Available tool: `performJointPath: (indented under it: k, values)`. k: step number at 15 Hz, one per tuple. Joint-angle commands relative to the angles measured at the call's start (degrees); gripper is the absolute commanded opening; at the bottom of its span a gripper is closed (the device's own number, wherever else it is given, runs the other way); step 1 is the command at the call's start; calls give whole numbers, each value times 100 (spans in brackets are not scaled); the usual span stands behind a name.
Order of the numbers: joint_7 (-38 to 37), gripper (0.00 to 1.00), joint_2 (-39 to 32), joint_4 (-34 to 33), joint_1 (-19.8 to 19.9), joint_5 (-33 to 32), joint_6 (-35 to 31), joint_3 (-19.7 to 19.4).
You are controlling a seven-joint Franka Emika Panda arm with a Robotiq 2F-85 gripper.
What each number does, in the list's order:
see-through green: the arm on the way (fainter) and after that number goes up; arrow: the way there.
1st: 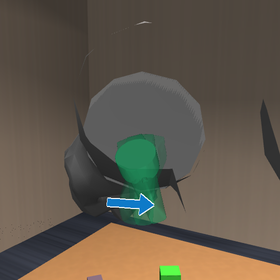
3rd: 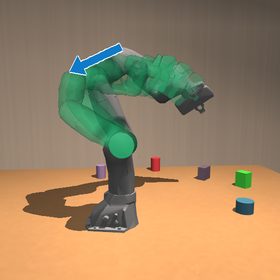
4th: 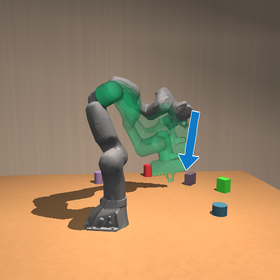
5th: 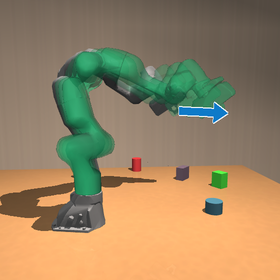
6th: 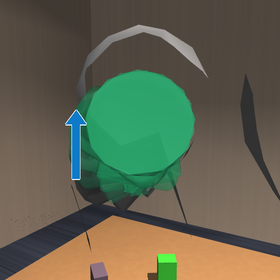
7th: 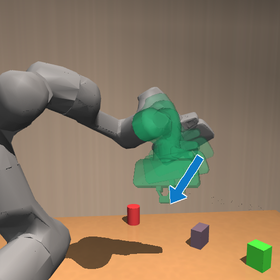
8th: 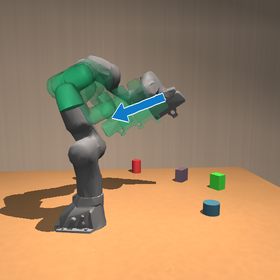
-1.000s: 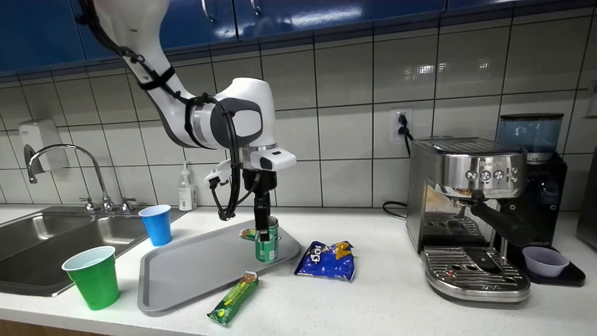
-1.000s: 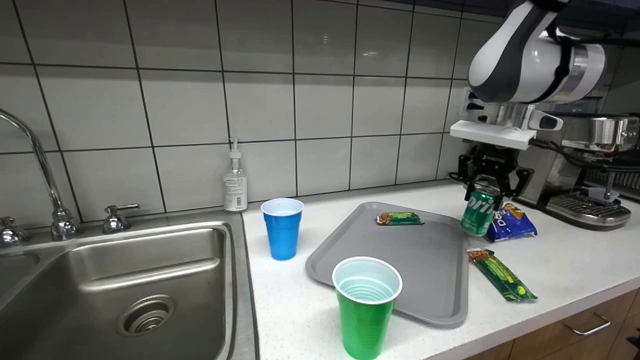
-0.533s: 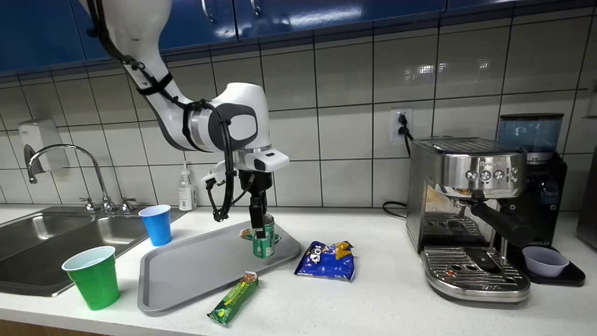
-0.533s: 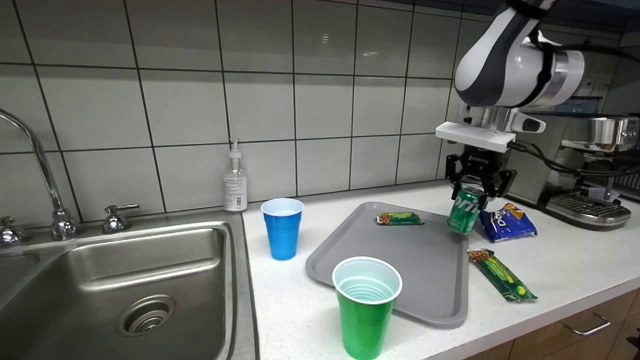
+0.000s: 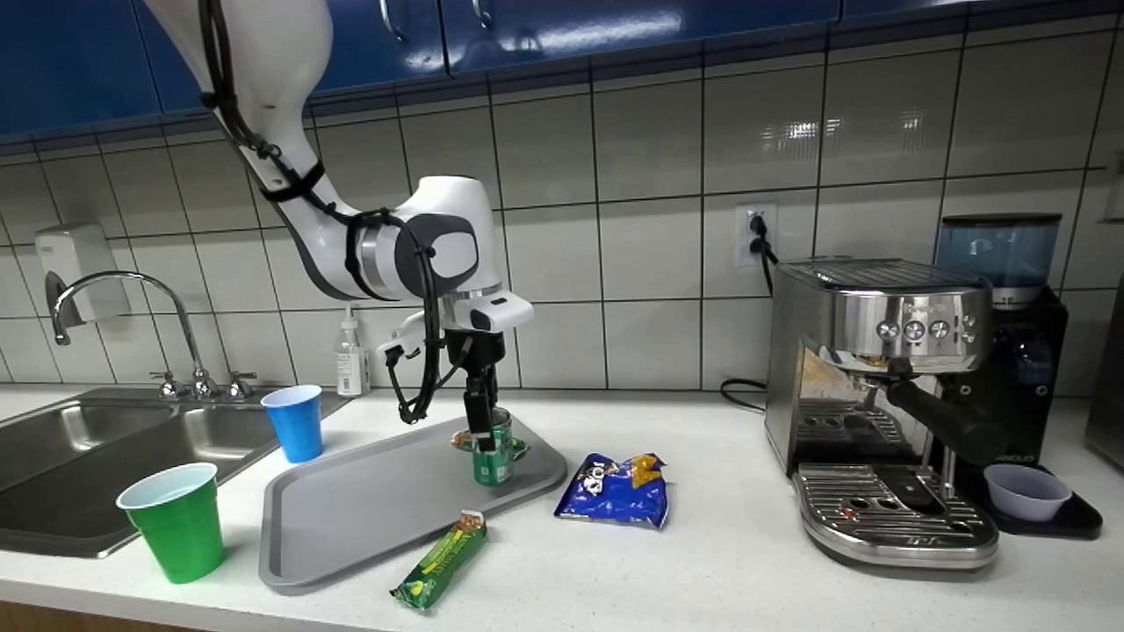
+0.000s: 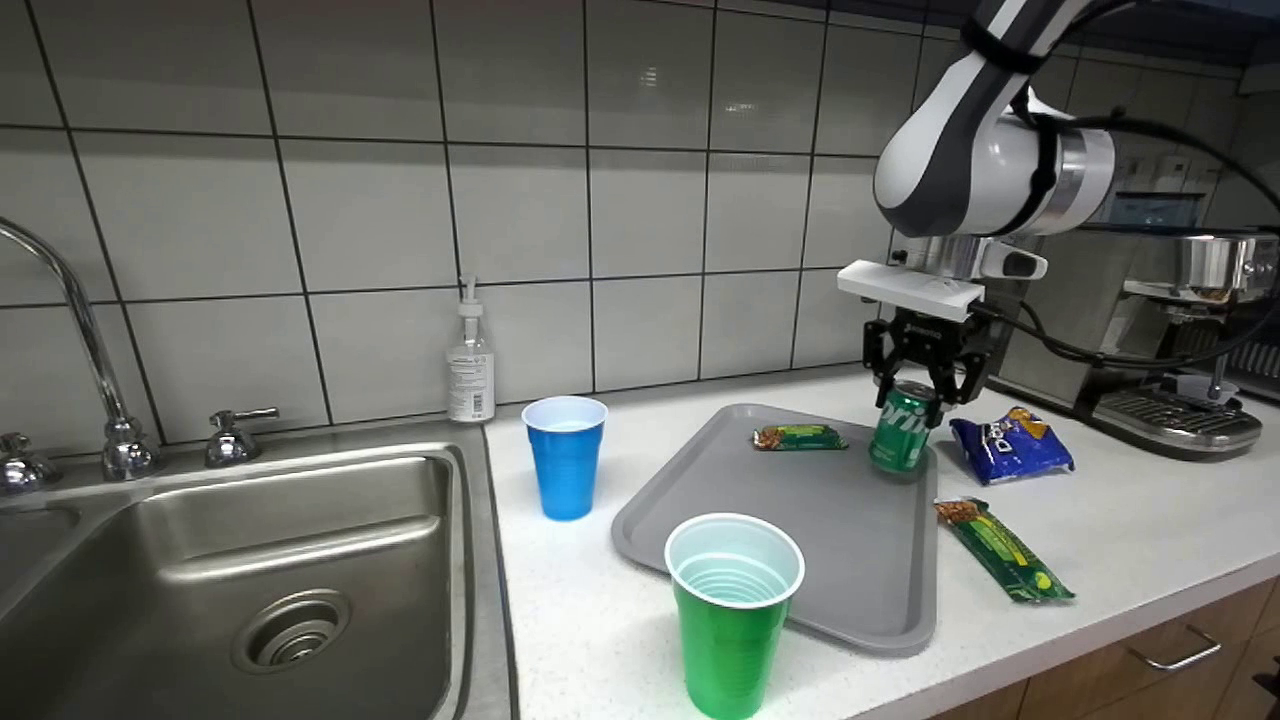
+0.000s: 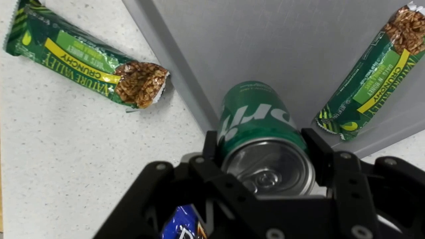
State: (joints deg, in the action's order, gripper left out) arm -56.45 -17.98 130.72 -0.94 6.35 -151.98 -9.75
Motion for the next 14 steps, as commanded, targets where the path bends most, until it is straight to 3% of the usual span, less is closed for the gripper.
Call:
performJointPath:
  k: [1, 6, 7, 8, 11, 14]
  values:
    - [-313, 39, -152, -196, -146, -209, -65, -112]
    - [-399, 39, -246, -232, -234, -271, -99, -174]
    - [-403, 43, -252, -237, -240, -277, -94, -178]
    - [-418, 87, -250, -234, -254, -291, -86, -193]
    - [-286, 100, -150, -193, -203, -267, -95, -188]
    - [-111, 100, -19, -163, -91, -169, -38, -159]
